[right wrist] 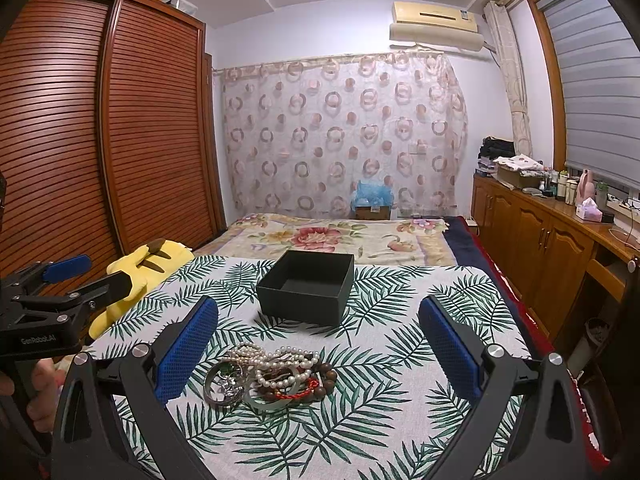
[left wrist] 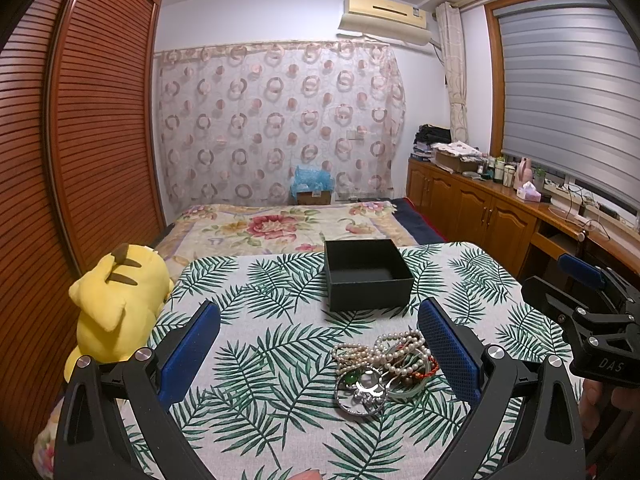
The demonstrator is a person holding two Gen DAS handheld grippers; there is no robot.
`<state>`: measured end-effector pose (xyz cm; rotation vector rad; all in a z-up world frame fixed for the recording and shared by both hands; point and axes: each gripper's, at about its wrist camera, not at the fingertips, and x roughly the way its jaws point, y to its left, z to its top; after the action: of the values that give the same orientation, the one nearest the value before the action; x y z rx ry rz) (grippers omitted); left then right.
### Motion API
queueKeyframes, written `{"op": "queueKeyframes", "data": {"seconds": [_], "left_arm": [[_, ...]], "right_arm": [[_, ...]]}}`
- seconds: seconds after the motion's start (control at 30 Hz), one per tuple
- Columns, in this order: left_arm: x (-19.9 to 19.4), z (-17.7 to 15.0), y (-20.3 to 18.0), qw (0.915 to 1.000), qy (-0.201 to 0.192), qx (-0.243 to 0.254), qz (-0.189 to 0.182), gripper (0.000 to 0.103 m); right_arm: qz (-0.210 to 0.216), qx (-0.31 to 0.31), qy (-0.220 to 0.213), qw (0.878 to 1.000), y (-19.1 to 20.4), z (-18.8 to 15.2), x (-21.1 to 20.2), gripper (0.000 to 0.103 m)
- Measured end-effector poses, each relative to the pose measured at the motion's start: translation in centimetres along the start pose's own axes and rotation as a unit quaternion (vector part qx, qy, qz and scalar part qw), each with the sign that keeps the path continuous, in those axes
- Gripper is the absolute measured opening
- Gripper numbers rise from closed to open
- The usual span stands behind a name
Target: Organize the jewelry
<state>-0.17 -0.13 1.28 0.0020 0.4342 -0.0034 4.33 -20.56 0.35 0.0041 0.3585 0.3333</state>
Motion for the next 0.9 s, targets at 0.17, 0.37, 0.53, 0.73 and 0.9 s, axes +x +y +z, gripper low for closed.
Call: {"op": "queueKeyframes", "data": {"seconds": [0.17, 0.37, 0.53, 0.73, 0.9], "left_arm": [[0.0, 0.0, 0.0, 1.0000, 0.000, 0.000, 0.000, 0.096], [-0.3, 0.3, 0.0, 1.0000, 0.000, 0.000, 0.000, 0.096], [-0.3, 0.4, -0.1, 1.0000, 0.000, 0.000, -0.001, 0.096], [-1.0, 0.8, -0.7, 1.0000, 0.007, 0.000, -0.002, 0.096], [0.9, -0.3, 0.0, 0.9996, 0.028, -0.002, -0.007, 0.096]], "right_arm": [[-0.001, 0.000, 0.000, 1.000, 0.0, 0.0, 0.0, 0.101], [-0.001, 0.000, 0.000, 1.000, 0.0, 0.1, 0.0, 0.101], [0.000, 0.000, 0.000, 1.000, -0.2, -0.1, 0.0, 0.101], [0.002, 0.000, 0.005, 1.000, -0.4, 1.1, -0.5, 0.101], [0.012, -0.004, 0.020, 1.000, -0.1, -0.5, 0.4, 0.101]]}}
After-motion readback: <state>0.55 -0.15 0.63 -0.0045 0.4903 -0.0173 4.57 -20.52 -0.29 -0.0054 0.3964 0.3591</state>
